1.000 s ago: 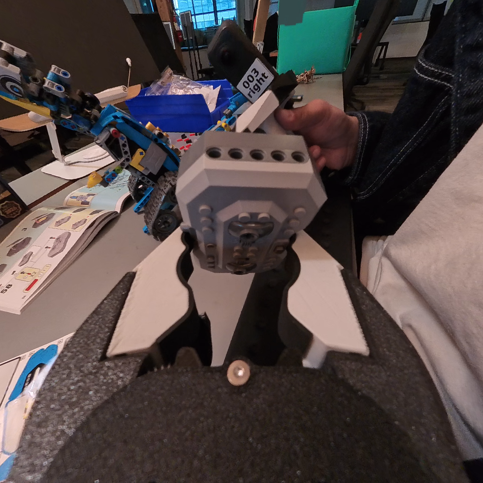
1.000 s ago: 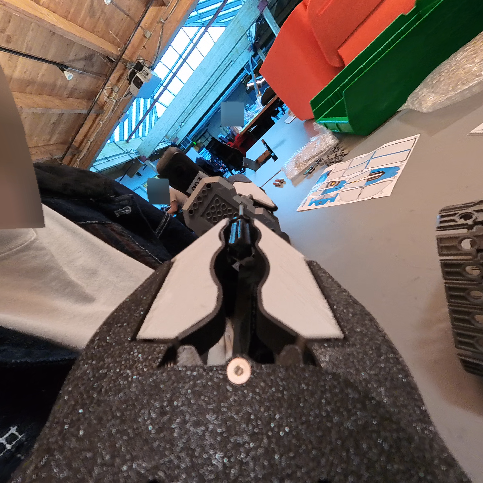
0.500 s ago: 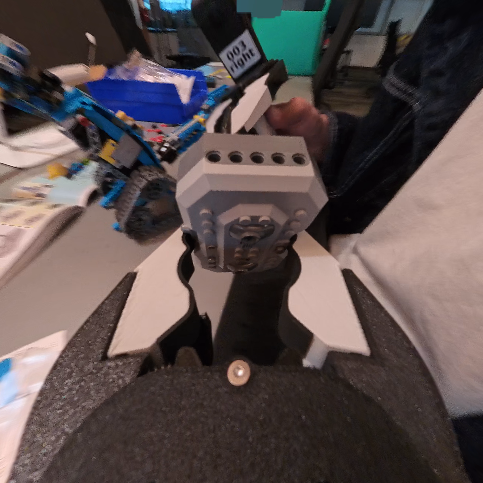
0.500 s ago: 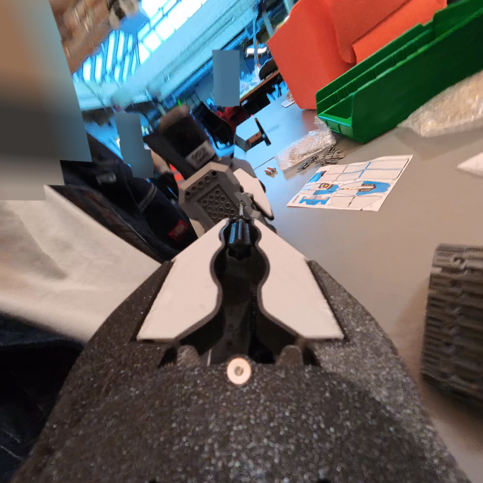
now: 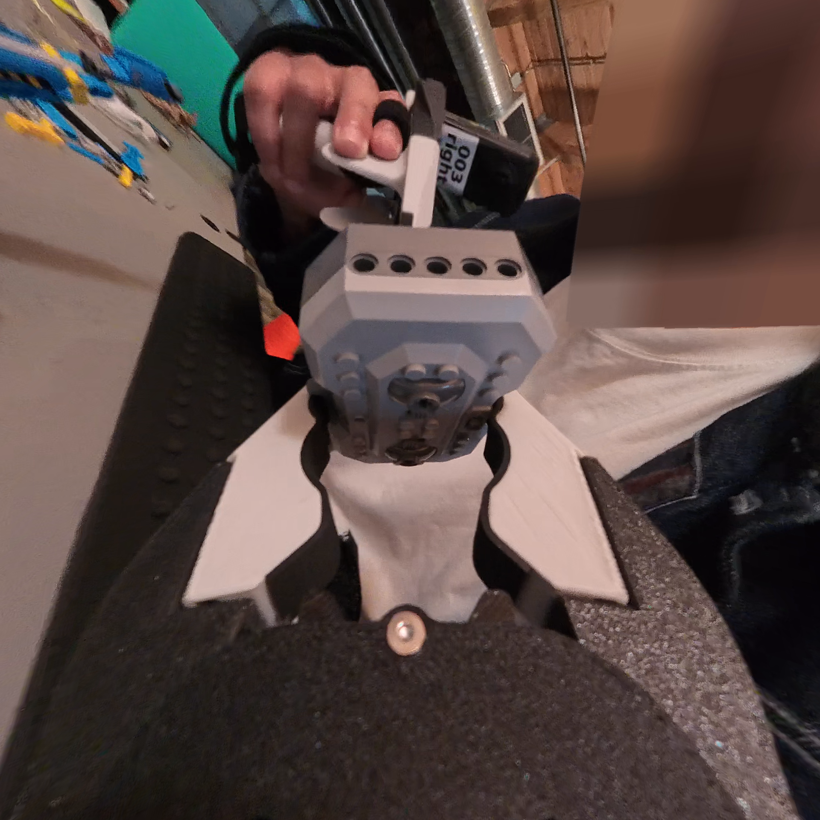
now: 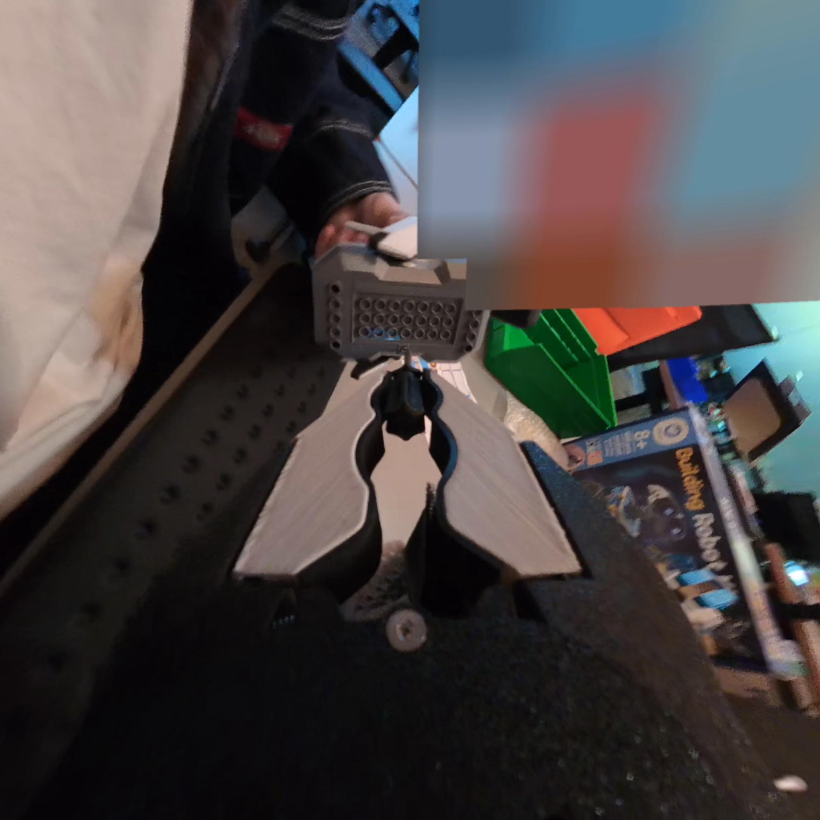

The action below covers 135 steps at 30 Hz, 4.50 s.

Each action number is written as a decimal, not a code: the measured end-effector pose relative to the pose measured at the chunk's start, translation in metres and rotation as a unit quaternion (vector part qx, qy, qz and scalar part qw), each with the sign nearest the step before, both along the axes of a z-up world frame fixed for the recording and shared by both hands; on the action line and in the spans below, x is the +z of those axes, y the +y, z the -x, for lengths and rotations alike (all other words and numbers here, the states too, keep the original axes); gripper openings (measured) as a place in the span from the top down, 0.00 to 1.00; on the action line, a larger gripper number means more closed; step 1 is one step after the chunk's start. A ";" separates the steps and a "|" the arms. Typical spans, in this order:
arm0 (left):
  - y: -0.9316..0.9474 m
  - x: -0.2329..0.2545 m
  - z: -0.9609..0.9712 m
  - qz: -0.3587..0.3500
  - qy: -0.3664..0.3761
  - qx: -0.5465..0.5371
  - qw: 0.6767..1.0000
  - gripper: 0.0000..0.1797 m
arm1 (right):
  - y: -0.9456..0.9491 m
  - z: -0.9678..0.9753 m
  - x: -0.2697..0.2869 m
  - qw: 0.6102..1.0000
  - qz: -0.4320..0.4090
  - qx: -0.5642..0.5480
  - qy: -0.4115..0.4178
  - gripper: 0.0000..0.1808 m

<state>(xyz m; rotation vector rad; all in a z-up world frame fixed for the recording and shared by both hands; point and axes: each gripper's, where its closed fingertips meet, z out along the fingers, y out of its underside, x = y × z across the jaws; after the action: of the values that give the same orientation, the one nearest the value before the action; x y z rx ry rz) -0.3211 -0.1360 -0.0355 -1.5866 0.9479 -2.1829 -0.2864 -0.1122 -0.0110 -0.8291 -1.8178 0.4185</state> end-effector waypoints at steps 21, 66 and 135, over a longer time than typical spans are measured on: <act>0.042 -0.036 0.005 -0.447 0.170 0.257 0.840 0.62 | 0.040 0.002 -0.032 0.692 0.686 -0.105 0.199 0.93; 0.036 -0.014 0.005 -0.381 0.100 0.264 0.880 0.62 | 0.042 -0.004 0.005 0.793 0.542 -0.103 0.257 0.94; 0.009 -0.007 0.002 -0.266 0.068 0.158 0.948 0.62 | 0.024 0.007 -0.002 0.793 0.558 -0.081 0.232 0.94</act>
<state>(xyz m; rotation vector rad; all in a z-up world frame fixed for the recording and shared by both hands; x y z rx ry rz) -0.3230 -0.1274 -0.0421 -1.5013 1.1115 -1.4579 -0.2930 -0.0886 -0.0126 -1.4764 -0.8932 1.5106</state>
